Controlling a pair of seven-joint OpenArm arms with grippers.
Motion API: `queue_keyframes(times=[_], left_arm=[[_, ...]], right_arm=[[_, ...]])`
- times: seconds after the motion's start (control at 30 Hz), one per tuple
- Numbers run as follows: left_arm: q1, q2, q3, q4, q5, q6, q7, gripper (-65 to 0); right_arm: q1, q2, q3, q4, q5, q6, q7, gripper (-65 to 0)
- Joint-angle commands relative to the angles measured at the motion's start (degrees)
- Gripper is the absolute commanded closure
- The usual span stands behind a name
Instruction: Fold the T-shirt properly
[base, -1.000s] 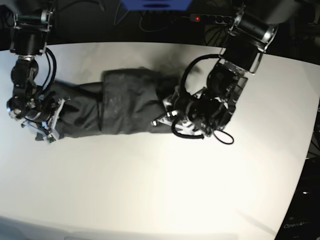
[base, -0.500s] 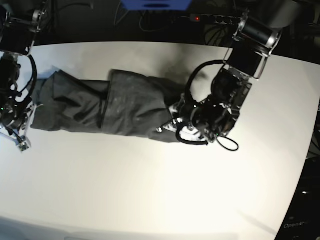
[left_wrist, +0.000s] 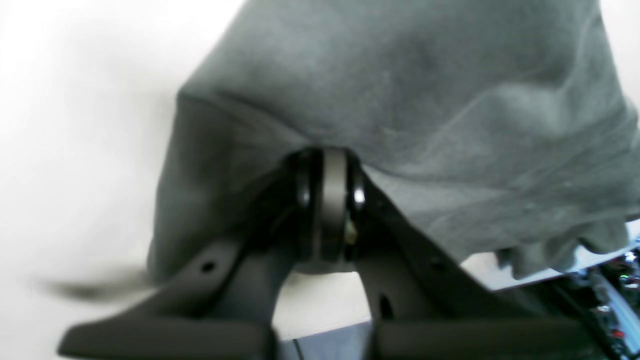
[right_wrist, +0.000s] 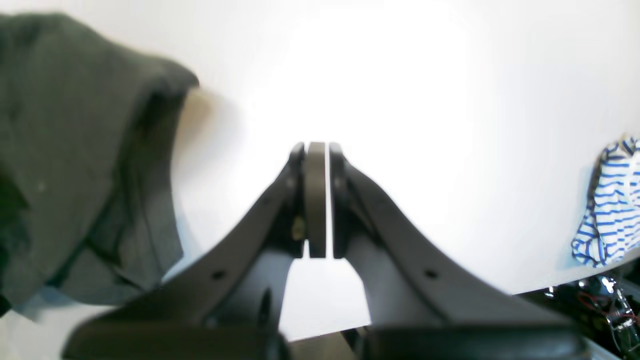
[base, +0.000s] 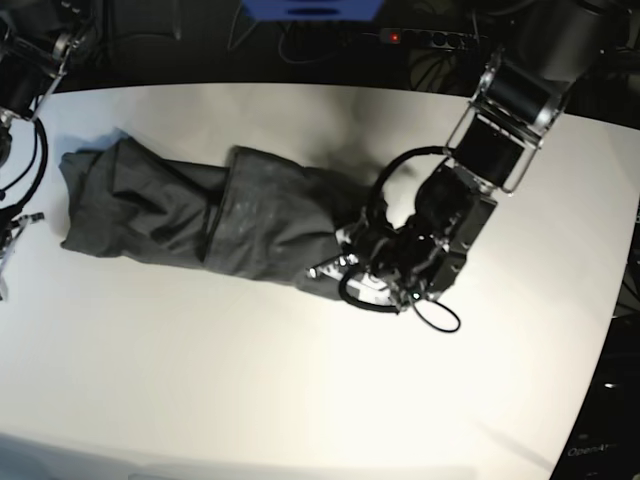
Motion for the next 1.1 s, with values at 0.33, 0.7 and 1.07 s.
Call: queue_keyframes(times=[0.33,0.7,1.07], left_arm=[[1.1,-2.1,-0.1,-0.3,4.1,1.0,-2.9,-3.4],[3.6,-3.5,-0.4,-0.2,3.6,1.0,-2.9,-3.4],[3.6,-3.6,-0.4,-0.2,4.0,1.0,-2.9,-3.4]], right_arm=[[9.5,3.4,0.5,-18.6,18.6,-0.2,-8.6,-0.3],[12.3,3.1,0.7,-21.1,29.1,-0.2,-14.5,-7.3],[8.1,2.5,12.6,-25.4,34.1,-0.2,-14.5,-38.2]])
